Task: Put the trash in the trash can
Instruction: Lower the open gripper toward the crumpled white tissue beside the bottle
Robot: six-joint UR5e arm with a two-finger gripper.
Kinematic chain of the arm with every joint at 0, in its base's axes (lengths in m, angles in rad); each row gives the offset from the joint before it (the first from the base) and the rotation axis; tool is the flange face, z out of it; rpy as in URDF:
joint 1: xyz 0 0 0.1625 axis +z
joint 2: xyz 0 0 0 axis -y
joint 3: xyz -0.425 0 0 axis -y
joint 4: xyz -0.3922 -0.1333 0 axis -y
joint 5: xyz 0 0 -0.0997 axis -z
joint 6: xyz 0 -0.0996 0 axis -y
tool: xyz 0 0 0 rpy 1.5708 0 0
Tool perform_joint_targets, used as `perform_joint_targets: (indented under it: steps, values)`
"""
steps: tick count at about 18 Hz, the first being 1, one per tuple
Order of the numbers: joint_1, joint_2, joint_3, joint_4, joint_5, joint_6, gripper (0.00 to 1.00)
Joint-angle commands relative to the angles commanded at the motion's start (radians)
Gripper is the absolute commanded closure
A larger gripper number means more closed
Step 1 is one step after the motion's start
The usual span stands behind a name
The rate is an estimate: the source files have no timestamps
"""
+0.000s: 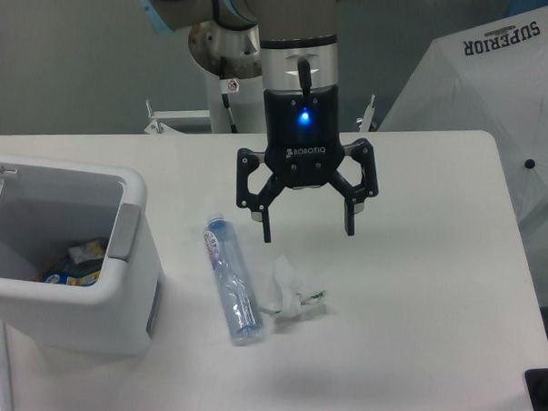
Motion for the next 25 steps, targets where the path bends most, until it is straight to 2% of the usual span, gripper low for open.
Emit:
perform_joint_targets:
  steps: [6, 9, 12, 15, 19, 25]
  values:
    - [-0.002, 0.002, 0.000, -0.002, 0.005, 0.000, 0.00]
    - [-0.003, -0.003, -0.006, -0.003, 0.055, 0.000, 0.00]
    - [-0.012, -0.009, -0.057, 0.012, 0.042, -0.002, 0.00]
    - [-0.023, -0.031, -0.127, 0.104, 0.025, -0.002, 0.00]
    - [-0.028, -0.044, -0.170, 0.106, 0.023, -0.015, 0.00]
    - [-0.025, -0.136, -0.195, 0.104, 0.023, 0.050, 0.00]
